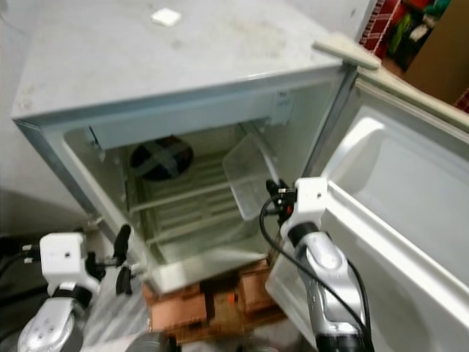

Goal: Restocking fridge

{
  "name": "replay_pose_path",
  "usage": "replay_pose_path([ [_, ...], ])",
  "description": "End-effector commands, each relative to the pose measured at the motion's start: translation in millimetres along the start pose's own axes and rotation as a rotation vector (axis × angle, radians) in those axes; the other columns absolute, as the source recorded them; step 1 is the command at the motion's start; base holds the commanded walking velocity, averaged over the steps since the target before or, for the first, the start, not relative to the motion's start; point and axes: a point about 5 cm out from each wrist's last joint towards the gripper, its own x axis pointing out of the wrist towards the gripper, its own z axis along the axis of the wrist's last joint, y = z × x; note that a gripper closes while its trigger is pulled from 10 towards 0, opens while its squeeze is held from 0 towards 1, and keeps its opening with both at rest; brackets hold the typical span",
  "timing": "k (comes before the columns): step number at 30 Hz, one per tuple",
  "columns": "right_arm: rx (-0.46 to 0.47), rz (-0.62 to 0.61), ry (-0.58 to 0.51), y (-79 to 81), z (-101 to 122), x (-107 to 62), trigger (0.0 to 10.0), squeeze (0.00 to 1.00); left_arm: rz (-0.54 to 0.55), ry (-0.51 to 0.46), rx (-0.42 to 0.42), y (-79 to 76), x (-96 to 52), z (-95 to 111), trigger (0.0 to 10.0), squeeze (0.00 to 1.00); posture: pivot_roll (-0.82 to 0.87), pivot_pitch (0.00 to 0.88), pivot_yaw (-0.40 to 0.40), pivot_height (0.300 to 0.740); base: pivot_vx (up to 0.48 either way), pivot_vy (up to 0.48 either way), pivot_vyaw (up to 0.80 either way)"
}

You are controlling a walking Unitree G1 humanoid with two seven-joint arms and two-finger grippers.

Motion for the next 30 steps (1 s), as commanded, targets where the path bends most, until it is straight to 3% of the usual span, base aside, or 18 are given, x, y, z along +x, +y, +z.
replay_pose_path([
  [1, 0.006, -0.021, 0.013, -5.6, -1, 0.0, 10.0, 0.0, 0.011, 0.028, 0.009, 3.0, -4.9, -4, 10.0, 0.0, 0.11, 0.125, -0.023, 0.74, 0.0, 0.0, 0.0],
  [8, 0.044, 0.024, 0.044, 7.1, -8, 18.3, 10.0, 0.0, 0.027, 0.048, 0.02, 4.9, -8.4, -7, 10.0, 0.0, 0.14, 0.14, -0.028, 0.74, 0.0, 0.0, 0.0],
  [15, 0.077, 0.146, 0.069, 31.3, -9, 37.9, 10.0, 0.0, 0.051, 0.051, 0.027, 7.8, -13.3, -6, 10.0, 0.0, 0.17, 0.152, -0.039, 0.74, 0.0, 0.0, 0.0],
  [19, 0.091, 0.156, 0.071, 34.1, -10, 40.4, 10.0, 0.0, 0.048, 0.053, 0.028, 7.0, -13.8, -6, 10.0, 0.0, 0.18, 0.155, -0.04, 0.74, 0.0, 0.0, 0.0],
  [24, 0.115, 0.171, 0.056, 50.0, -9, 58.5, 10.0, 0.0, 0.043, 0.052, 0.034, 5.8, -13.2, -4, 10.0, 0.0, 0.21, 0.165, -0.043, 0.74, 0.0, 0.0, 0.0],
  [30, 0.13, 0.128, 0.027, 54.0, -3, 71.1, 10.0, 0.0, 0.055, 0.055, 0.042, 8.2, -15.9, -3, 10.0, 0.0, 0.23, 0.172, -0.049, 0.74, 0.0, 0.0, 0.0],
])
